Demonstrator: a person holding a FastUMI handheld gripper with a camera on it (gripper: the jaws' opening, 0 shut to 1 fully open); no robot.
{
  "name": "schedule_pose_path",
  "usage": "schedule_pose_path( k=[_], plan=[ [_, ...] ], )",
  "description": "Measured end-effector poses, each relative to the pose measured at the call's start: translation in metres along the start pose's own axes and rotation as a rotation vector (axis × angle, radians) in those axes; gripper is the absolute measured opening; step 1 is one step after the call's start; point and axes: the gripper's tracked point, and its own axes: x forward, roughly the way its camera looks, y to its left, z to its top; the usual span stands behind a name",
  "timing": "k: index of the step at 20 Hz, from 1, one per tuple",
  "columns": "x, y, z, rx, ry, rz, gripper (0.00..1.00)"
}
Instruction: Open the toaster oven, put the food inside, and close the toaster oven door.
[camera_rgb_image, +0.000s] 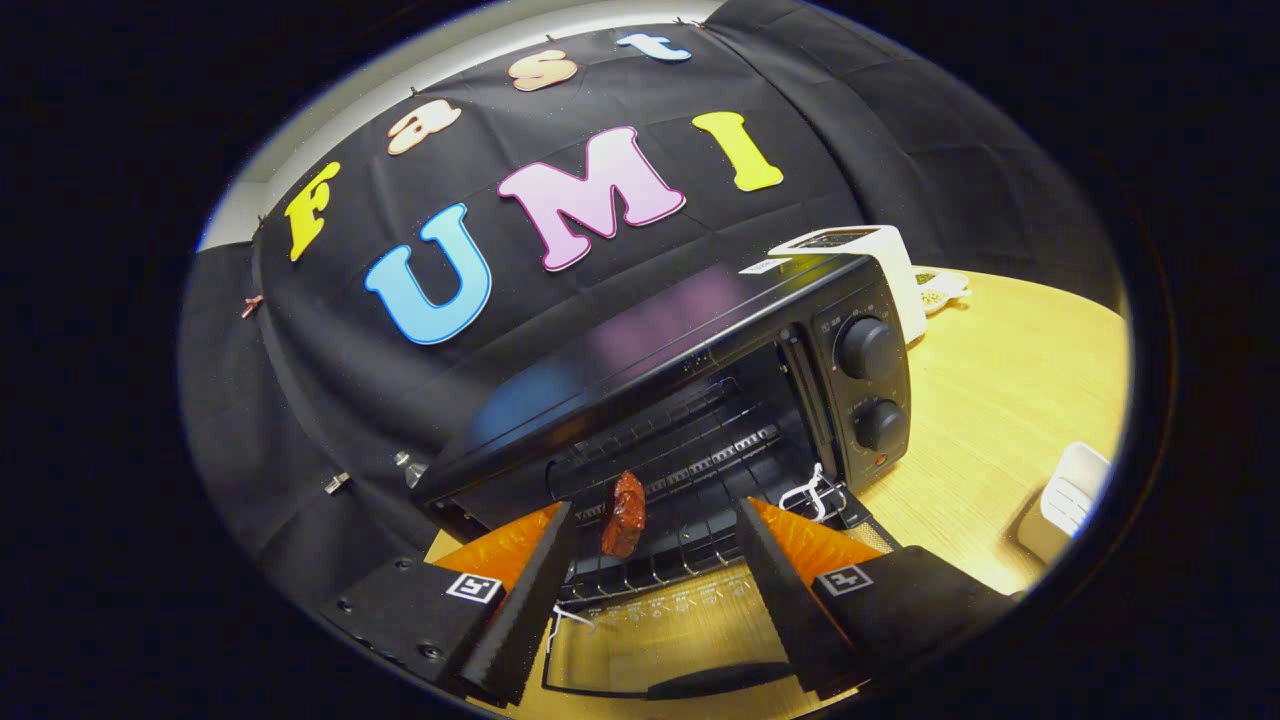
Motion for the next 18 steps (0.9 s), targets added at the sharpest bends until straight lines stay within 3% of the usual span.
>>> schedule_pose_path(
  k=[4, 12, 18],
  plan=[
    [-0.034, 0.002, -0.002, -0.037, 0.055, -0.007, 0.98],
    [-0.115, -0.029, -0.049, -0.229, 0.263, -0.026, 0.98],
    [-0.113, -0.066, -0.111, -0.315, 0.4, -0.058, 0.98]
  ],
)
